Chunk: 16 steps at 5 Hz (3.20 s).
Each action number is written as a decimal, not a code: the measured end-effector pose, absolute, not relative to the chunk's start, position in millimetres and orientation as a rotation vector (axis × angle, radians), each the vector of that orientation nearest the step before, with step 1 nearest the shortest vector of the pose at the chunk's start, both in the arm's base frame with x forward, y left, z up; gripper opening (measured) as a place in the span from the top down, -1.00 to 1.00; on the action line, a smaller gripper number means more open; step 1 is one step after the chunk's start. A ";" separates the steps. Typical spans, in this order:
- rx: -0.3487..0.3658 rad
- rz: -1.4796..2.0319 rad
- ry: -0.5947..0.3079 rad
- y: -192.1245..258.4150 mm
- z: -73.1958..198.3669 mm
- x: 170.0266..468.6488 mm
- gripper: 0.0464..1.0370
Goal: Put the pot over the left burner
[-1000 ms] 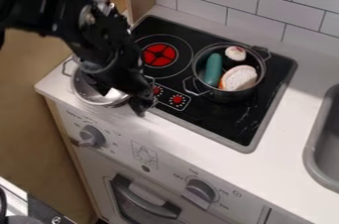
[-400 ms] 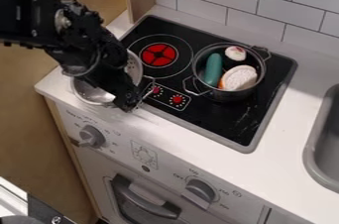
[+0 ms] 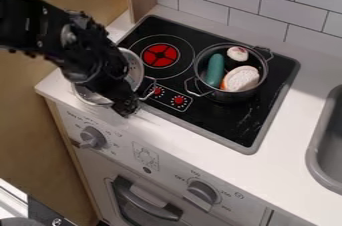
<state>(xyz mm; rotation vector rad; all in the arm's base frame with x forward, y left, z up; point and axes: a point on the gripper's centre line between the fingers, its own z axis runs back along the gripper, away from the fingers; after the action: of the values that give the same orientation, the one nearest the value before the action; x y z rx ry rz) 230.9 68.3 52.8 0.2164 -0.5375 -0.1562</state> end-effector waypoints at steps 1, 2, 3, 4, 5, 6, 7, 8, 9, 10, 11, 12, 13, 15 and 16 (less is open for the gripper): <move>0.242 -0.159 -0.535 70.5 47.2 231.3 -0.91; 0.241 -0.158 -0.538 69.0 41.1 229.9 -0.91; 0.259 -0.118 -0.549 68.2 36.1 231.1 -0.91; 0.287 -0.124 -0.563 70.1 34.9 234.3 -0.91; 0.304 -0.137 -0.567 72.2 32.2 236.3 -0.91; 0.302 -0.148 -0.563 73.2 30.1 236.9 -0.86; 0.290 -0.152 -0.544 76.3 30.4 242.7 -0.34; 0.270 -0.169 -0.502 73.3 31.5 237.6 0.25; 0.235 -0.148 -0.494 69.7 42.0 237.1 0.71; 0.196 -0.114 -0.470 64.6 57.7 238.6 0.95; 0.167 -0.092 -0.435 58.9 77.2 242.9 0.99; 0.166 -0.101 -0.429 53.7 86.7 245.2 0.99; 0.199 -0.133 -0.466 50.5 99.8 251.8 0.99; 0.284 -0.209 -0.598 49.8 113.7 280.5 0.99; 0.308 -0.214 -0.644 49.2 110.8 303.3 0.99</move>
<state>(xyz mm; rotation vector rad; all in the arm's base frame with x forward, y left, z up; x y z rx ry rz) 303.3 49.2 110.8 0.3083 -0.6445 -0.2141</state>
